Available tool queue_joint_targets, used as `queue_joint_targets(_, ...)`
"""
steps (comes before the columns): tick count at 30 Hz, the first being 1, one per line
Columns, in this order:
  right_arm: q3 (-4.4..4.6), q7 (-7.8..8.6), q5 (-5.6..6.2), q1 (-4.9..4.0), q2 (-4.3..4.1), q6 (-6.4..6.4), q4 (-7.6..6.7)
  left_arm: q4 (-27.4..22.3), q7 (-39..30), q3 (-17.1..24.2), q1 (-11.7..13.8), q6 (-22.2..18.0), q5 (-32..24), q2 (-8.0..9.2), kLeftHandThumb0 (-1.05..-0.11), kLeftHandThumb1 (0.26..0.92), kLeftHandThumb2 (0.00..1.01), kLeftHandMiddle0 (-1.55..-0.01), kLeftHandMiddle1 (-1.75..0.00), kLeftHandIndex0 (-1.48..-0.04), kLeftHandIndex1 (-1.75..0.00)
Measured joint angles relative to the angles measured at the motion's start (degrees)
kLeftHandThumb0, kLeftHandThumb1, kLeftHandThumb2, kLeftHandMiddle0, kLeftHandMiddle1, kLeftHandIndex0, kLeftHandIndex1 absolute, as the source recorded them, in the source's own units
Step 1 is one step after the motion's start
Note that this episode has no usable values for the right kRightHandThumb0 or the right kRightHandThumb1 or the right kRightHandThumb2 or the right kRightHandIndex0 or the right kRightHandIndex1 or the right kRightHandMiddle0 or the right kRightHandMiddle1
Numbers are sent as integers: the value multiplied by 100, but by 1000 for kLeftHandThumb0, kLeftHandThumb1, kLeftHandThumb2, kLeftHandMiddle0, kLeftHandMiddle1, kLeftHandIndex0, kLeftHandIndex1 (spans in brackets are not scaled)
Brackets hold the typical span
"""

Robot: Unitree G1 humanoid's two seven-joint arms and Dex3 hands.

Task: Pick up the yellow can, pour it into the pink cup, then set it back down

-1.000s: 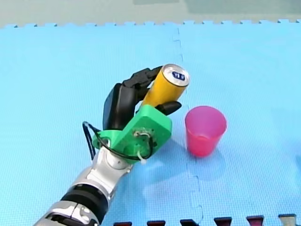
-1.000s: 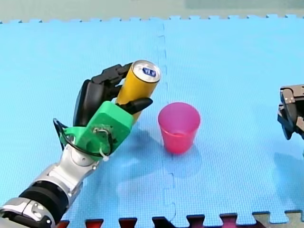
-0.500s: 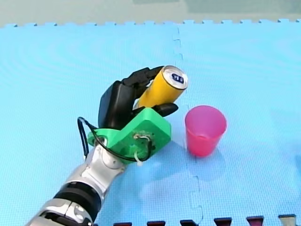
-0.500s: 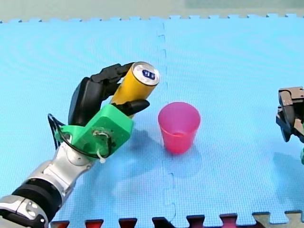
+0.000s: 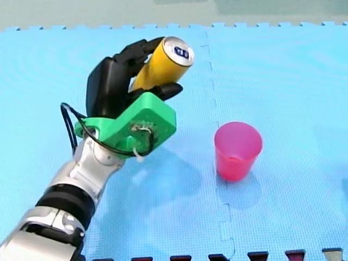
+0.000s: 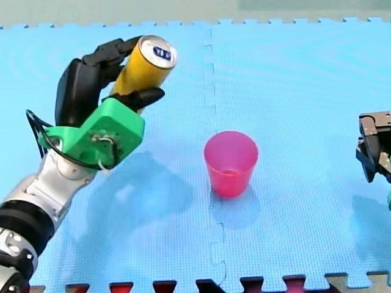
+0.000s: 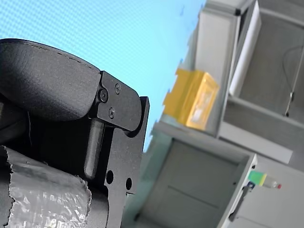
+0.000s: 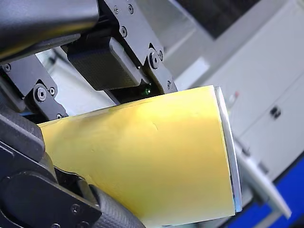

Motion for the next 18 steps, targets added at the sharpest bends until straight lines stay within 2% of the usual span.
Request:
queue_joint_targets(6, 67, -120, -82, -2, -26, 0, 0, 3, 133, -64, -10, -32, 74, 1, -365, 821, 0, -1345, -17, -1173, -7)
queue_joint_targets(18, 118, -172, -117, -2, -29, 0, 0, 176, 371, -407, -26, 1, 458, -47, -363, 815, 0, -1319, 0, -1156, 0)
